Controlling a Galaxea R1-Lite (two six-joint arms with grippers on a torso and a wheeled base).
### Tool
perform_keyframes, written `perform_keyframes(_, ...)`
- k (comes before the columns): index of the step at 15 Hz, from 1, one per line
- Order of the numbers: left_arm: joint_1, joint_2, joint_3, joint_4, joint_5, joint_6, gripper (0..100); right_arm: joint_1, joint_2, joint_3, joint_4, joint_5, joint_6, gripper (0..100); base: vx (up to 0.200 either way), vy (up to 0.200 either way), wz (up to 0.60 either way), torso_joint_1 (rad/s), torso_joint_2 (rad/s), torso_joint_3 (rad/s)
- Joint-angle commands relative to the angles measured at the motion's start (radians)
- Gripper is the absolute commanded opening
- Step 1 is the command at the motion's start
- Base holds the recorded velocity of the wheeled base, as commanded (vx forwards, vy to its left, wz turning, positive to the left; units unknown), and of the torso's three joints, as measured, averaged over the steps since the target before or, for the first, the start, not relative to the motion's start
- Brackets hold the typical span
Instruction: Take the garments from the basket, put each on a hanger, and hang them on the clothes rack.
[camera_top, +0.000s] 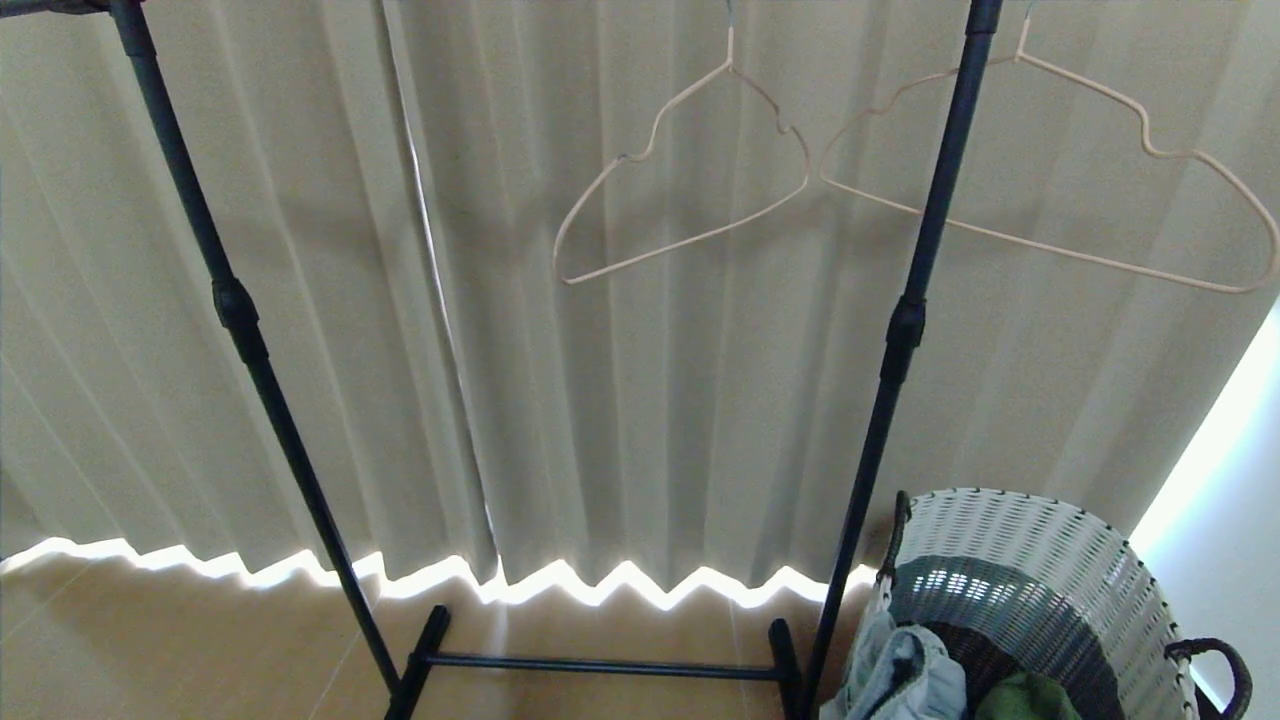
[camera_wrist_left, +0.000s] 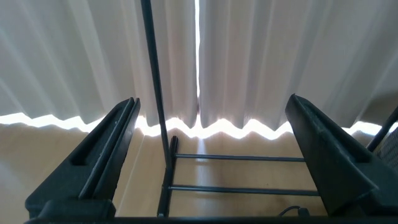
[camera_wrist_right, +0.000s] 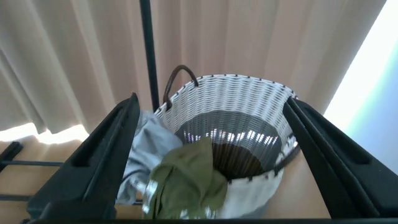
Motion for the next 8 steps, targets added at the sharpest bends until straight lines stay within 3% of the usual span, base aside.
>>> perform_keyframes(1,0.000,0.000,0.000,0.000,0.001,0.000,100,0.012,0.054,-0.098,0.089,0.002,-0.023,100,0.000,0.000,0.00,0.000,0.00,0.000)
perform_keyframes(4,0.000,0.000,0.000,-0.002,0.001,-0.015,100,0.123,0.253,-0.162,0.271,-0.008,-0.165,100,0.000,0.000,0.00,0.000,0.00,0.000)
perform_keyframes(8,0.000,0.000,0.000,-0.002,0.001,-0.017,100,0.164,0.627,-0.158,0.225,0.000,-0.344,100,0.000,0.000,0.00,0.000,0.00,0.000)
